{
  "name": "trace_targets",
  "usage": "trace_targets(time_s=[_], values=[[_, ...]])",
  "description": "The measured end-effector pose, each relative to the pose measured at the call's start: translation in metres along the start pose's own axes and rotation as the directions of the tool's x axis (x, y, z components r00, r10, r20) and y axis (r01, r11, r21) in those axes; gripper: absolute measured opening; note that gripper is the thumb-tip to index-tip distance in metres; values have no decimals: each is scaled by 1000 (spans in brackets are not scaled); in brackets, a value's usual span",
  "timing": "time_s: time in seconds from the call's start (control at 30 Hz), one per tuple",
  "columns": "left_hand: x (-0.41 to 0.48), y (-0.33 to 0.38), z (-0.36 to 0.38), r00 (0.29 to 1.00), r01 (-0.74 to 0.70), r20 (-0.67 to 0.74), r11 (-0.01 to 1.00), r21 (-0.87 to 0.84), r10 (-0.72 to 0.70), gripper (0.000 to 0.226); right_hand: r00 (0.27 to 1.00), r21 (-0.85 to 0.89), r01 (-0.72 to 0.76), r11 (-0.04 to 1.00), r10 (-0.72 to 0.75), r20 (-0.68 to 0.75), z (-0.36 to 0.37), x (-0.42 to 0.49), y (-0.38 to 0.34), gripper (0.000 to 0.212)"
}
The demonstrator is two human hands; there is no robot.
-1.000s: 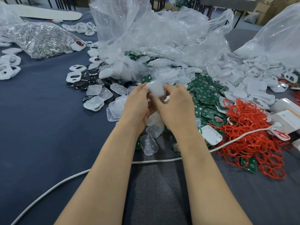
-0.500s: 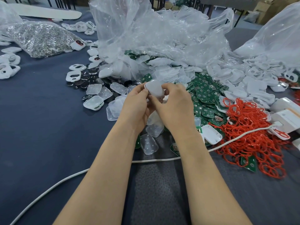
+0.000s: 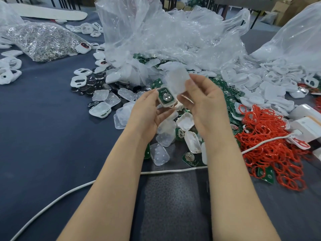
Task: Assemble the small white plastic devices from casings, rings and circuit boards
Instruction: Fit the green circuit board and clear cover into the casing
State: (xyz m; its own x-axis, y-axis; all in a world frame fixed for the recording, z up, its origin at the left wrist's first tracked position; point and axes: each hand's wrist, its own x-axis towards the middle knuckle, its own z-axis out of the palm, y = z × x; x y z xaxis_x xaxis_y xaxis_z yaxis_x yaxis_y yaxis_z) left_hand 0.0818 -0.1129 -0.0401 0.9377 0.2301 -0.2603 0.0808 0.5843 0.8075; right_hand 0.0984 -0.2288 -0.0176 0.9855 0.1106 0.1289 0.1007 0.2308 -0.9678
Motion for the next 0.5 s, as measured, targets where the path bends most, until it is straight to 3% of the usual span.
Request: trace_targets(time_s=[0.03, 0.1, 0.2, 0.3, 0.43, 0.5], values=[[0, 0, 0, 1000, 4, 4, 1000, 11, -4, 21, 999, 120, -34, 992, 33, 16, -4, 1, -2, 12], [-1, -1, -1, 1000, 3, 16, 999, 32, -4, 15, 994, 193, -112, 975, 107, 35, -12, 2, -3, 13], [-3, -2, -2, 1000, -9, 20, 996, 84, 7, 19, 987, 136, -160, 978, 162, -2, -18, 3, -2, 12], [-3, -3, -2, 1000, -25, 15, 989, 143, 23, 26, 991, 71, -111, 991, 115, -60, -21, 6, 0, 17], [-4, -5, -2, 997, -54, 57, 979, 194, 44, 17, 987, -45, -79, 996, 72, -143, -22, 8, 4, 21], [-5, -6, -2, 995, -64, 82, 976, 210, 47, 18, 983, -218, -37, 975, -3, -182, -23, 8, 5, 26]])
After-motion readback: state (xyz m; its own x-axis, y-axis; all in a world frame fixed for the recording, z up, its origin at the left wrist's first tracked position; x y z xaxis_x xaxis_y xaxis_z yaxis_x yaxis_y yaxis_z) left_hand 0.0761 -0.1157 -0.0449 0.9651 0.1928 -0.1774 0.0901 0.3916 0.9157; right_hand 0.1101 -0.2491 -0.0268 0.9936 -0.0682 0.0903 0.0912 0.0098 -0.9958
